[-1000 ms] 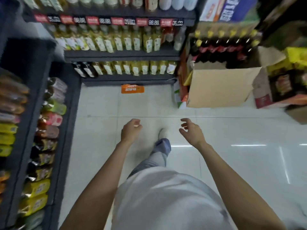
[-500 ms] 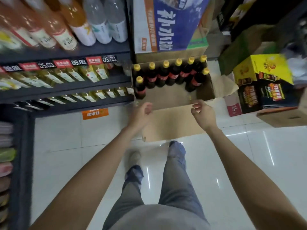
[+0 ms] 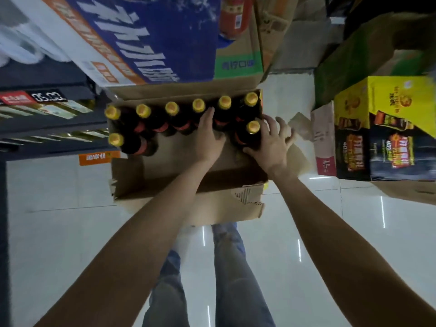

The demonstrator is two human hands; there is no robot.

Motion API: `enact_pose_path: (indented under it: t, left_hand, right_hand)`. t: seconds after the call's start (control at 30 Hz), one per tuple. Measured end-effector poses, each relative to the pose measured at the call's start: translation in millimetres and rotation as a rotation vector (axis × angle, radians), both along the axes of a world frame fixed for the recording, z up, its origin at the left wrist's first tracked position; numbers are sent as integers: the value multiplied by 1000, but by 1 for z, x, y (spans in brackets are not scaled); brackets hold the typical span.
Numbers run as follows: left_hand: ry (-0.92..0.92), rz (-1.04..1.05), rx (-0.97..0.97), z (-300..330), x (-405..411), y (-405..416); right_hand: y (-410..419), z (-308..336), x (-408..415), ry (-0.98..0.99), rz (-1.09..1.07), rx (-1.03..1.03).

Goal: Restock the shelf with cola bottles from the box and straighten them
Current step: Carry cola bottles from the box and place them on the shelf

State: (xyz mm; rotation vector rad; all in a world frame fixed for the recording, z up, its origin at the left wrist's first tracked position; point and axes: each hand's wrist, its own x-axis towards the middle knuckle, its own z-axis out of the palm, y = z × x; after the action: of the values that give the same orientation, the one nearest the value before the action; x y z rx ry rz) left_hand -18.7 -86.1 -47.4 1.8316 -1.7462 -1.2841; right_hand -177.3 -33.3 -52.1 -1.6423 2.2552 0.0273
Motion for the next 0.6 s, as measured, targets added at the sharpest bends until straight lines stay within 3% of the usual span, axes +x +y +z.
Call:
enact_pose_path:
  t: [0.13, 0.3, 0.47, 0.6]
  left_hand:
    - [-9, 121, -88, -14, -33, -11]
    - [-222, 80, -187, -23, -37, -14]
    - [-92, 13, -197, -46, -30, -1]
    - [-61, 123, -190, -54, -36, -7]
  right_hand:
    - [-8, -16, -6, -7, 15, -65]
    - [-9, -29, -1, -6, -36, -26]
    - [-11, -33, 1, 52, -25, -70]
    - [-8, -33, -5, 37, 43, -170]
